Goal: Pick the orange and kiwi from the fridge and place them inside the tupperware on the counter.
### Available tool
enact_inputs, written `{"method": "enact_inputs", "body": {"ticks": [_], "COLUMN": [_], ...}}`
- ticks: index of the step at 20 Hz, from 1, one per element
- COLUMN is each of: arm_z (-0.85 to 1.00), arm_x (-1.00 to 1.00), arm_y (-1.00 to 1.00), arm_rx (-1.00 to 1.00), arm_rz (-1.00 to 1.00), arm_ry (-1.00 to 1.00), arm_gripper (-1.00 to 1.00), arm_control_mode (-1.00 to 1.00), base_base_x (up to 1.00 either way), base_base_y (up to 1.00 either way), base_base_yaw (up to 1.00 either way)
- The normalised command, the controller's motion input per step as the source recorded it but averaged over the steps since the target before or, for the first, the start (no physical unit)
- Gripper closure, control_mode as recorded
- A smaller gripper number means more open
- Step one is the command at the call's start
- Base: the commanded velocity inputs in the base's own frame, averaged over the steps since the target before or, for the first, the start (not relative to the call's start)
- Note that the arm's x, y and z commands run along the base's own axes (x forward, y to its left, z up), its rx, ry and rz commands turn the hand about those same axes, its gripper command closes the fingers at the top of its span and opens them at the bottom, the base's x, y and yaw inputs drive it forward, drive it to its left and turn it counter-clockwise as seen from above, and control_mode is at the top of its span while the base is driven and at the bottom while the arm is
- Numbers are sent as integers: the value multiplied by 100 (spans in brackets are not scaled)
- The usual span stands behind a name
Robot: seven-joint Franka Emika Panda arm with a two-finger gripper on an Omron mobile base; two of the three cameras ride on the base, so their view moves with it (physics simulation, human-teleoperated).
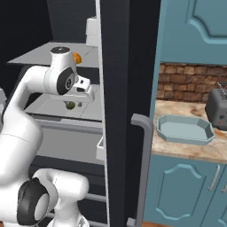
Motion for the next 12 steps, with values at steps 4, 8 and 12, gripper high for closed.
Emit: {"method": "enact_inputs", "body": {"ticks": [4, 8, 12], "arm_z": [9, 32, 33], "arm_x": [-4, -14, -8], "arm_y": [0, 2, 2], "arm_rx": [0, -3, -1], "arm_rz": [0, 0, 0], "arm_ry": [-13, -29, -24], "arm_gripper": [-100, -100, -100], "arm_control_mode": [-100, -100, -100], "base_base_x": [0, 0, 0], "base_base_y": [0, 0, 0], "base_base_yaw": [0, 0, 0]}}
